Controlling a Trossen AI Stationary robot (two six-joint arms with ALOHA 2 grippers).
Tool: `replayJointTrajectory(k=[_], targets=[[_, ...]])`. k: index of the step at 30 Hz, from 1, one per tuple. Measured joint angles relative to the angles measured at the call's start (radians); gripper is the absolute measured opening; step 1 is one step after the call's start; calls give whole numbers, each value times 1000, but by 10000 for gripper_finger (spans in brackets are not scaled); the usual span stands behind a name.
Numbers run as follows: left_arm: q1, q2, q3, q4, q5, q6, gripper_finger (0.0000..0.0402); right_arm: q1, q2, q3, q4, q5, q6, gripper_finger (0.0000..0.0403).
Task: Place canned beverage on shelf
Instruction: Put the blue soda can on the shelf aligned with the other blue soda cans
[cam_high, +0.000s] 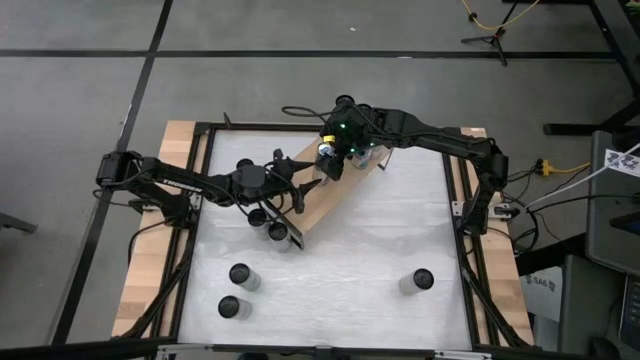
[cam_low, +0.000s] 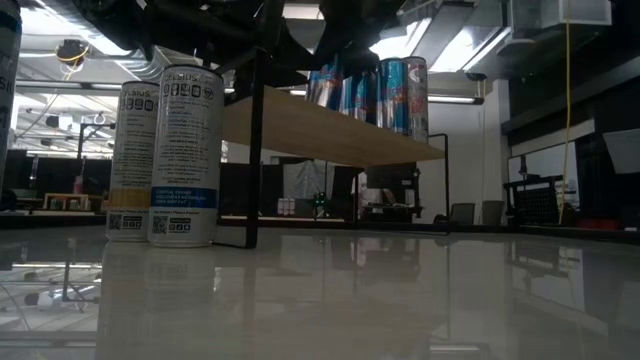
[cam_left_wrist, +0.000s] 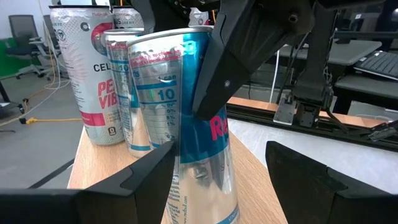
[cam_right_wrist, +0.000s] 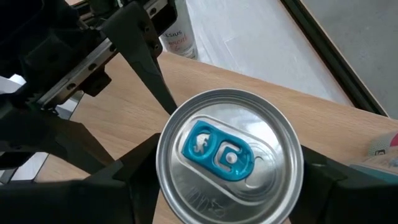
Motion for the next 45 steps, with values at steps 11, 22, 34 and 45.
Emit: replayJointTrajectory(k=[11, 22, 34, 45], targets=[[-1, 0, 0, 0, 3, -3, 246, -1, 0, 0, 0, -24, -9, 273], [-28, 0, 0, 0, 0, -5, 246, 0, 0, 0, 7, -49, -8, 369], [-108, -11, 0, 1, -25, -6, 246, 0, 0, 0, 27, -45, -9, 374], [-133, -11, 0, 0, -31, 26, 246, -1, 0, 0, 81, -45, -10, 374]])
